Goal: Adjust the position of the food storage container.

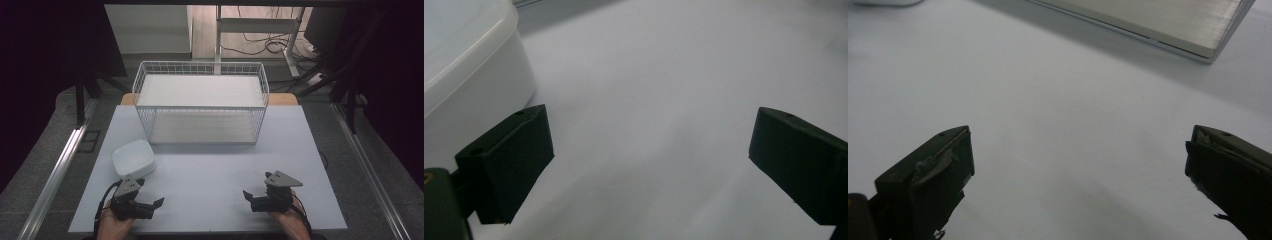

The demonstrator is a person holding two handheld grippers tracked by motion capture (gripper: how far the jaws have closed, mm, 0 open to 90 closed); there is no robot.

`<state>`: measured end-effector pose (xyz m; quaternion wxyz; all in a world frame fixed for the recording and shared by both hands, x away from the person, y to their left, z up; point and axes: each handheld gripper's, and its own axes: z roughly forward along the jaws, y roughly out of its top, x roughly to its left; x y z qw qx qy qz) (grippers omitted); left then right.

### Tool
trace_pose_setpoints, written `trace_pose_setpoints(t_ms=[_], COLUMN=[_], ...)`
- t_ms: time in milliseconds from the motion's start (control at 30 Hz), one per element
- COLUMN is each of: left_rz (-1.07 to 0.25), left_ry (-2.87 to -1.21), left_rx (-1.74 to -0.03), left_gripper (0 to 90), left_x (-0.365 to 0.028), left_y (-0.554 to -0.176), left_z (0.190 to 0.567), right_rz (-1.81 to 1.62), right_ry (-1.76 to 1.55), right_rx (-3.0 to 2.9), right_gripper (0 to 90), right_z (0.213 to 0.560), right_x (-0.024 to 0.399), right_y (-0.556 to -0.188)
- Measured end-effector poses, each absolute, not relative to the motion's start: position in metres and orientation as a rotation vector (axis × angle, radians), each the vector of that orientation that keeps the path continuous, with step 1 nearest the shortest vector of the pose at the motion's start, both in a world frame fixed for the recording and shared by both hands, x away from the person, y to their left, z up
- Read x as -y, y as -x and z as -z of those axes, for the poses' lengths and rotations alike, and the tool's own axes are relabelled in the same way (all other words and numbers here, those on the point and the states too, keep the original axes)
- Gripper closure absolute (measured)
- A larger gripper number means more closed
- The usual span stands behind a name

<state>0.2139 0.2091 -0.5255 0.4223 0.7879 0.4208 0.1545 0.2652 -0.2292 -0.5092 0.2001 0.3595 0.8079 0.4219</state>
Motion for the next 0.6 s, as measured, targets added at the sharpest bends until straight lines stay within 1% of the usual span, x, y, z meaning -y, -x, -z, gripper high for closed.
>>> trace_pose_setpoints(t_ms=[133, 233, 367, 500, 600], left_rz=[-0.394, -0.345, -0.349, -0.32, -0.34], left_ry=[-1.961, -1.938, -1.946, -1.928, -1.941], left_rx=[-1.052, -1.073, -1.082, -1.081, -1.093], left_gripper=[2.8, 2.8, 2.7, 2.6, 4.1], left_x=[-0.2103, -0.2124, -0.2133, -0.2165, -0.2182], left_y=[-0.2142, -0.2159, -0.2164, -0.2163, -0.2151], left_z=[0.5259, 0.5256, 0.5258, 0.5231, 0.5205], right_rz=[-1.17, -1.171, -1.171, -1.164, -1.163], right_ry=[-1.008, -1.012, -1.019, -1.025, -1.023], right_rx=[-2.241, -2.234, -2.235, -2.245, -2.246], right_gripper=[0.0, 0.0, 0.0, 0.0, 0.0], right_z=[0.5086, 0.5081, 0.508, 0.5083, 0.508], right_x=[0.229, 0.2292, 0.2296, 0.2296, 0.2298], right_y=[-0.265, -0.2652, -0.2654, -0.2657, -0.2656])
